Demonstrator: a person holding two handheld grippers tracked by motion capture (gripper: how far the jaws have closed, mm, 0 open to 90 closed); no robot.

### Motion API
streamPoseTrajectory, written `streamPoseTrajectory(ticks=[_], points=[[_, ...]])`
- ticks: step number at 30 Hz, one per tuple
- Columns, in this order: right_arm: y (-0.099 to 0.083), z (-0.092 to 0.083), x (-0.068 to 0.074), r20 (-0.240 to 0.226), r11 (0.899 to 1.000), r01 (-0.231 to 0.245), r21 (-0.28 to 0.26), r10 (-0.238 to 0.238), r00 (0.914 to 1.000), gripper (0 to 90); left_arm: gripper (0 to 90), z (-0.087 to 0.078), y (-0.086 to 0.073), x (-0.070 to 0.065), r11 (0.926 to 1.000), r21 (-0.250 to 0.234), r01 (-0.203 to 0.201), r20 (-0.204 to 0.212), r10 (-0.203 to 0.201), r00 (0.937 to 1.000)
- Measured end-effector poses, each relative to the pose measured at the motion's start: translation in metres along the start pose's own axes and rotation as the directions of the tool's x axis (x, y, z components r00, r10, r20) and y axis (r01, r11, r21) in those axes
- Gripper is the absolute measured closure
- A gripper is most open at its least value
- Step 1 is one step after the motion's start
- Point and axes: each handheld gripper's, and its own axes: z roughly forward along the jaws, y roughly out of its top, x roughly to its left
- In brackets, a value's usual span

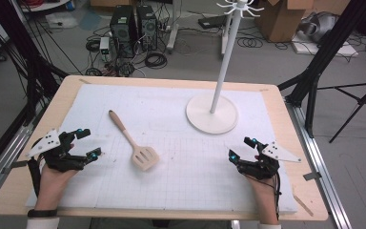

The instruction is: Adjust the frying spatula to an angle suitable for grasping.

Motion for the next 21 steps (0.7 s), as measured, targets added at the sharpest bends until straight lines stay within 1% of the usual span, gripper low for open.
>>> streamPoseTrajectory(ticks=[1,2,4,7,9,10,11,15,16,19,21], points=[[0.0003,-0.0004,0.0004,-0.002,1.000,0.001,-0.002,-0.001,1.0000,16.5,12.5,0.0000,0.0000,0.0000,1.0000,0.000,0.000,0.000,0.000,1.0000],[0.0008,-0.0006,0.0004,-0.004,1.000,0.009,-0.010,-0.009,1.0000,16.5,12.5,0.0001,0.0010,-0.0003,0.9999,0.006,-0.012,-0.006,0.012,0.9999],[0.0018,-0.0015,0.0008,0.001,1.000,0.013,-0.017,-0.012,0.9999,16.5,12.5,-0.0005,0.0013,0.0004,0.9999,0.003,-0.010,-0.009,0.010,0.9999],[0.0027,-0.0028,0.0012,-0.001,1.000,0.006,-0.022,-0.006,1.0000,16.5,12.5,-0.0023,0.0012,0.0010,1.0000,-0.004,-0.006,-0.009,0.006,0.9999],[0.0027,-0.0029,0.0013,-0.004,1.000,0.012,-0.021,-0.012,0.9999,16.5,12.6,-0.0025,0.0010,0.0009,1.0000,-0.005,-0.005,-0.009,0.005,0.9999],[0.0027,-0.0030,0.0023,-0.006,1.000,0.005,-0.015,-0.005,1.0000,16.5,12.6,-0.0023,0.0012,0.0010,1.0000,-0.002,-0.007,-0.009,0.007,0.9999],[0.0028,-0.0029,0.0027,-0.004,1.000,0.013,-0.016,-0.013,0.9999,16.5,12.6,-0.0023,0.0012,0.0010,1.0000,-0.002,-0.007,-0.009,0.007,0.9999],[0.0039,-0.0036,0.0041,-0.006,1.000,0.015,-0.013,-0.015,0.9999,16.5,12.6,-0.0003,0.0036,0.0001,0.9998,-0.009,-0.016,0.005,0.016,0.9999],[0.0042,-0.0042,0.0036,-0.006,0.999,0.023,-0.022,-0.023,0.9997,16.5,12.6,0.0007,0.0047,-0.0009,0.9998,-0.013,-0.015,0.009,0.015,0.9999],[0.0042,-0.0055,0.0049,-0.002,1.000,0.020,-0.018,-0.020,0.9998,16.5,12.6,0.0024,0.0046,-0.0019,0.9997,-0.006,-0.025,0.009,0.025,0.9996],[0.0042,-0.0058,0.0057,-0.003,1.000,0.020,-0.019,-0.020,0.9998,16.5,12.6,0.0029,0.0046,-0.0022,0.9997,-0.004,-0.023,0.007,0.023,0.9997]])
